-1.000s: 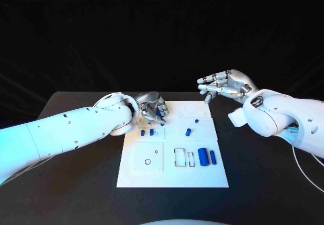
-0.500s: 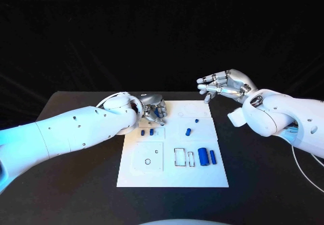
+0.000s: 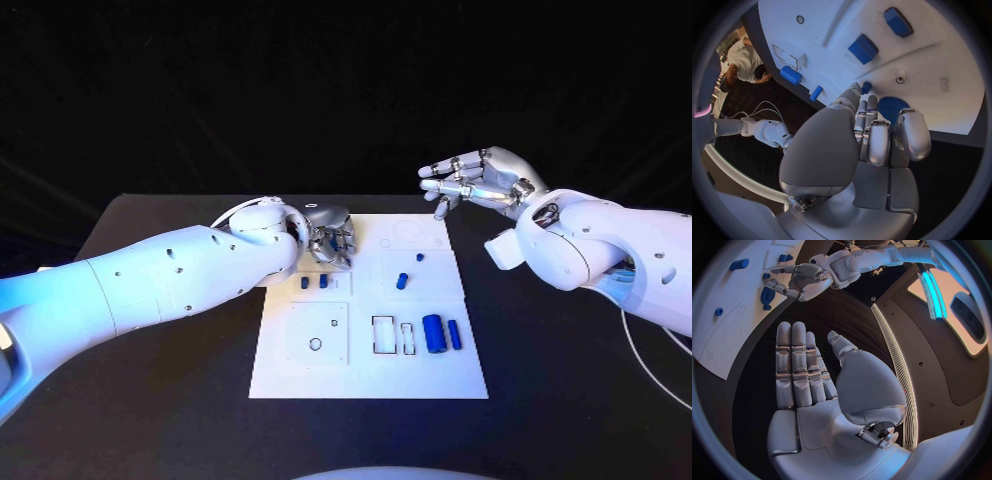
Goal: Assemble the parts on the task board
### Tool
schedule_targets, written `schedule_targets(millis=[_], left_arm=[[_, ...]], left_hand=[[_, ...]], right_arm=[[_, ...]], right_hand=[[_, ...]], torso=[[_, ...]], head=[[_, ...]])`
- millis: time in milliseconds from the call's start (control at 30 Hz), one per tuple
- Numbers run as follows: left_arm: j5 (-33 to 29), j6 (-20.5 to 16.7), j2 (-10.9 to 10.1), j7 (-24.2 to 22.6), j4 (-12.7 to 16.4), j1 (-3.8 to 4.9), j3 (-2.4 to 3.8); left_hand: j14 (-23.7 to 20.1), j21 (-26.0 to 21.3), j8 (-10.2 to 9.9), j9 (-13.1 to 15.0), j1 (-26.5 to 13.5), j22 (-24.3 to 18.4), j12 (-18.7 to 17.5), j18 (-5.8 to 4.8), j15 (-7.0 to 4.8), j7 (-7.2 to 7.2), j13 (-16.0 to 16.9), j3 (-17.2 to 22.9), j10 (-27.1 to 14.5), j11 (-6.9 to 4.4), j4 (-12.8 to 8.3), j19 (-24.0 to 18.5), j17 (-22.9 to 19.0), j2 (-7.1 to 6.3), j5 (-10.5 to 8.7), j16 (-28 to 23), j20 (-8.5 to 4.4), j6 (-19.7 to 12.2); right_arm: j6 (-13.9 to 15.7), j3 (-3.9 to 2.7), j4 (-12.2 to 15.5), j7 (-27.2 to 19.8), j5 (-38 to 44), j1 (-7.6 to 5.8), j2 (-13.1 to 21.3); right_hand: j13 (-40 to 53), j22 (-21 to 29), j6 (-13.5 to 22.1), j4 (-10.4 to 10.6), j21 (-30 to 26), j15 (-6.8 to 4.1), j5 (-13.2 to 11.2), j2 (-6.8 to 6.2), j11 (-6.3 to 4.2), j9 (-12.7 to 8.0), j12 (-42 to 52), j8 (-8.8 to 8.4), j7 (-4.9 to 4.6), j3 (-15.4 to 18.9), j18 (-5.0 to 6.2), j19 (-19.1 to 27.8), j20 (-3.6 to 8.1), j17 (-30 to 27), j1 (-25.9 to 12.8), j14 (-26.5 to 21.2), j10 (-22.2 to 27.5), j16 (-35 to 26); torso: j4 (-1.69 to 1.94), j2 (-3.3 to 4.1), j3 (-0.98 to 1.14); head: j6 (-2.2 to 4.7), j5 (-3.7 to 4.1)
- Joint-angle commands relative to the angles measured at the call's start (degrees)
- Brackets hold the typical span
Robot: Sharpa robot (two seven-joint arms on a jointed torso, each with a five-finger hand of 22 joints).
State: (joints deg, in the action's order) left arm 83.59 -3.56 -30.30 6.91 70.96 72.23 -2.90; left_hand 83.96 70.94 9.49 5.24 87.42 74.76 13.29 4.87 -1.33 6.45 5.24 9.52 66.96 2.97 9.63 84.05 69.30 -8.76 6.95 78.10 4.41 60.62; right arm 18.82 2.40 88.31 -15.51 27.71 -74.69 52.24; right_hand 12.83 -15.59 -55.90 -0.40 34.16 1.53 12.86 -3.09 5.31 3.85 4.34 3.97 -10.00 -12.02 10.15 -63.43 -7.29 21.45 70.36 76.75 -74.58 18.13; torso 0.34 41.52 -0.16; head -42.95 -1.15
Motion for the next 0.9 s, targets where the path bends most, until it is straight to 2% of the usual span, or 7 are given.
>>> schedule_targets(millis=[33,500,667,900], left_arm=[[0.9,1.4,0.4,0.2,-0.2,-0.05,0.07],[1.0,2.8,1.3,0.9,-1.0,-0.1,0.1],[1.2,4.4,1.5,1.6,-1.4,-0.1,0.11],[1.5,5.5,1.8,1.9,-2.0,-0.1,0.13]], left_hand=[[2.1,0.4,-0.5,-0.1,-0.1,0.3,-0.4,-0.87,-0.44,0.03,-0.2,0.7,0.6,-0.04,-0.1,1.7,-0.2,0.14,-0.03,-0.3,-0.41,0.7],[2.3,1.2,-1.2,-0.3,0.9,1.2,-1.8,-0.95,-0.46,0.09,-0.8,3.4,2.0,-0.09,-0.7,1.6,-0.5,0.57,-0.01,-0.1,-0.45,1.9],[2.2,1.3,-1.6,-0.5,1.1,1.4,-2.5,-0.93,-0.54,-0.03,-1.0,4.7,2.1,-0.15,-1.1,1.4,-0.8,0.61,-0.19,-0.1,-0.49,2.1],[2.2,1.4,-1.9,-0.6,1.2,1.5,-2.9,-0.93,-0.58,-0.04,-1.2,5.4,2.2,-0.17,-1.2,1.4,-0.9,0.68,-0.35,-0.1,-0.51,2.2]], right_arm=[[-0.9,0.0,0.1,-0.5,0.4,0.05,-0.1],[-0.9,0.0,0.2,-0.5,0.4,0.05,-0.2],[-0.9,0.0,0.2,-0.5,0.4,0.05,-0.2],[-0.9,0.0,0.2,-0.6,0.4,0.05,-0.2]], right_hand=[[0.0,0.1,0.3,-0.2,-0.3,-0.04,0.3,0.08,-0.01,0.0,-0.2,0.02,-0.03,0.3,0.35,-0.4,-0.15,0.1,0.4,-0.4,0.3,-0.2],[0.0,0.1,0.3,-0.2,-0.4,-0.05,0.3,0.1,-0.02,0.0,-0.2,0.03,-0.02,0.3,0.36,-0.4,-0.15,0.1,0.5,-0.4,0.3,-0.2],[0.0,0.1,0.3,-0.2,-0.4,-0.07,0.3,0.16,-0.03,0.0,-0.2,0.04,-0.02,0.2,0.36,-0.4,-0.14,0.1,0.6,-0.4,0.3,-0.2],[0.0,0.1,0.3,-0.2,-0.4,-0.07,0.3,0.16,-0.03,0.0,-0.2,0.04,-0.02,0.2,0.36,-0.4,-0.14,0.1,0.6,-0.4,0.3,-0.2]], torso=[[-0.02,-0.02,0.07],[0.03,-0.06,0.08],[-0.07,-0.04,0.06],[0.01,-0.04,0.06]], head=[[-0.06,-0.04],[-0.08,-0.11],[0.0,-0.12],[-0.01,-0.04]])
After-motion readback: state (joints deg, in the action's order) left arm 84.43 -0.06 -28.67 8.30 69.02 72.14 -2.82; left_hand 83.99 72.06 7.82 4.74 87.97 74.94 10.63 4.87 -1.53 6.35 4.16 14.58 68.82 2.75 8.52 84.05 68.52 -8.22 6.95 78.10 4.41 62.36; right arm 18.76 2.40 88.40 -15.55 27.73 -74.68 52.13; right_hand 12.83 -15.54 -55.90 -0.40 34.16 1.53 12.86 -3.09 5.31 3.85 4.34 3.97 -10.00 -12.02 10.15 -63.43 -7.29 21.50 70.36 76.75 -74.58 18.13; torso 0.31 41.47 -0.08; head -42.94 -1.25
